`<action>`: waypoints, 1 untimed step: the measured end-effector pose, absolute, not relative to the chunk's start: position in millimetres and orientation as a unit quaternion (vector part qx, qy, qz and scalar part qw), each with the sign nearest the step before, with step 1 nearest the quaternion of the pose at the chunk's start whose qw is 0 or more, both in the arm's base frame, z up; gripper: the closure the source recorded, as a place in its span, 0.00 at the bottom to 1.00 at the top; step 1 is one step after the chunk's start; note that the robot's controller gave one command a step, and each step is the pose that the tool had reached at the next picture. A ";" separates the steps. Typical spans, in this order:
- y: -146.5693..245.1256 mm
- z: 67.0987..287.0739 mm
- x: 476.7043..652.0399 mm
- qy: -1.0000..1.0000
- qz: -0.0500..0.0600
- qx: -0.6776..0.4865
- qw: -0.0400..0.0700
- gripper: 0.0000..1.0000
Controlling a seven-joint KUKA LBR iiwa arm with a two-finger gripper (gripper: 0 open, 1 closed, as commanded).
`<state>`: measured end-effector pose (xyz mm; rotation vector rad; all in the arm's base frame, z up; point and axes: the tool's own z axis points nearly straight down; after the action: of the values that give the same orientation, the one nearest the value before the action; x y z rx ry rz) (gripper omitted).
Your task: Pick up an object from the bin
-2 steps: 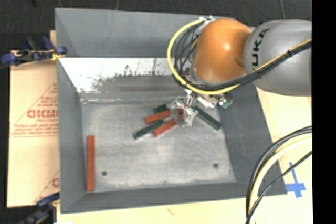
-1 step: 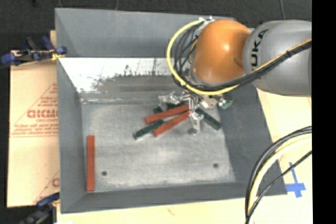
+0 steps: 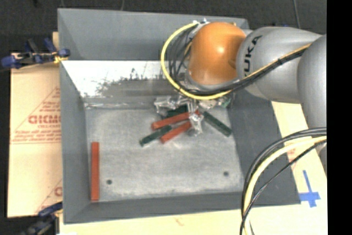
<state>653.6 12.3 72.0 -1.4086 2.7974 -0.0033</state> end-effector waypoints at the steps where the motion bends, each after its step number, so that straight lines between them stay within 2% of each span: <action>1: 13.4 75.6 654.4 0.894 0.001 -0.447 0.005 1.00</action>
Offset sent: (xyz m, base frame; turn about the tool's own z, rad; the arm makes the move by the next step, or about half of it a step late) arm 0.0000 0.0000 0.0000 0.0000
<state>654.4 13.4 75.6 -1.4009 2.8018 0.0020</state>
